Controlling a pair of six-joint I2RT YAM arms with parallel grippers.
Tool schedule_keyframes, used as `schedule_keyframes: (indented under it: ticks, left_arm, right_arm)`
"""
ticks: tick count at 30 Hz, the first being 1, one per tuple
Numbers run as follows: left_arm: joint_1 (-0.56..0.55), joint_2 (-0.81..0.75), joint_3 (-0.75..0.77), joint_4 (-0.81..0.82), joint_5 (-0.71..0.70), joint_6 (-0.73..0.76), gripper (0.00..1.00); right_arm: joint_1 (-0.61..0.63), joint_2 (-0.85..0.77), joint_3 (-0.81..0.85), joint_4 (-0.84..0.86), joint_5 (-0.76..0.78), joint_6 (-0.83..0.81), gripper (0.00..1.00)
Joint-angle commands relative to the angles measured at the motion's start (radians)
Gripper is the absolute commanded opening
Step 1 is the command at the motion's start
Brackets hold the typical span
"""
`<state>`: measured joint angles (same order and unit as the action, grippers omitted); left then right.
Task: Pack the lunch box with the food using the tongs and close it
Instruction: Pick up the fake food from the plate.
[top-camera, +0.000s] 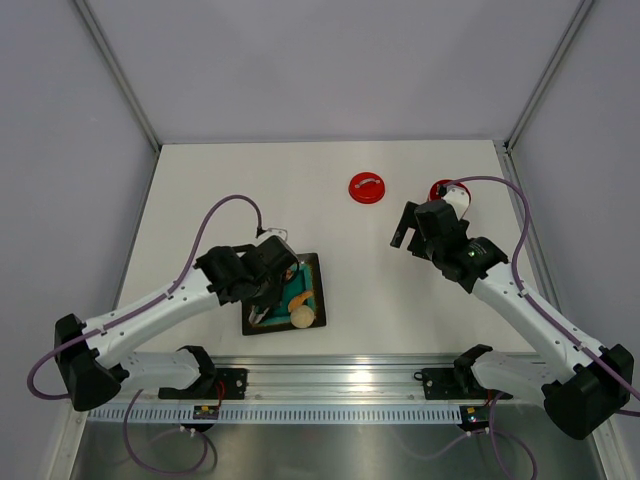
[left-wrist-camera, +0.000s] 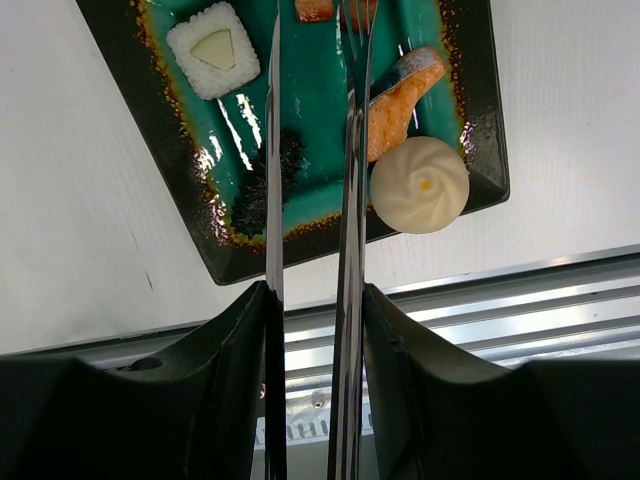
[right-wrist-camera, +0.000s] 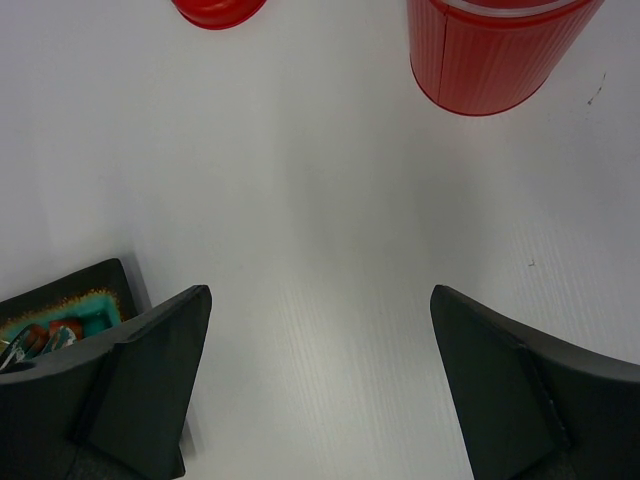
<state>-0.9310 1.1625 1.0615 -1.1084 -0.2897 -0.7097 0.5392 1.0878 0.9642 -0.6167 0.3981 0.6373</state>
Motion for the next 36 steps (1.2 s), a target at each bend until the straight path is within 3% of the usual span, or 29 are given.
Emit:
schedule_keyframes:
  ticks: [1, 5, 7, 11, 13, 24, 30, 36]
  left_arm:
    - [-0.008, 0.006, -0.021, 0.073, 0.007, -0.027, 0.42]
    - [-0.009, 0.012, -0.040, 0.079, -0.017, -0.042, 0.38]
    - [-0.008, 0.016, -0.055, 0.087, -0.023, -0.037, 0.37]
    - [-0.008, 0.025, -0.063, 0.079, -0.026, -0.033, 0.34]
    - [-0.008, 0.016, -0.066, 0.082, -0.032, -0.034, 0.29]
    - [-0.008, -0.047, -0.038, 0.067, -0.060, -0.013, 0.00]
    - [-0.008, -0.083, -0.005, 0.067, -0.045, 0.003, 0.00]
    - [-0.008, -0.126, 0.028, 0.062, -0.028, 0.013, 0.00]
  right_arm:
    - [-0.004, 0.001, 0.008, 0.009, 0.017, 0.015, 1.00]
    - [-0.010, 0.003, 0.044, -0.055, 0.142, -0.002, 0.99]
    - [-0.080, -0.012, 0.057, -0.046, 0.136, -0.027, 0.99]
    - [-0.358, -0.042, 0.050, 0.014, -0.121, -0.028, 0.99]
    - [-0.465, -0.036, 0.062, 0.038, -0.165, -0.030, 0.99]
    - [-0.873, 0.231, 0.142, 0.217, -0.508, 0.145, 0.98]
    - [-0.921, 0.498, 0.252, 0.239, -0.582, 0.219, 0.98]
    - [-0.920, 0.737, 0.370, 0.250, -0.692, 0.188, 0.96]
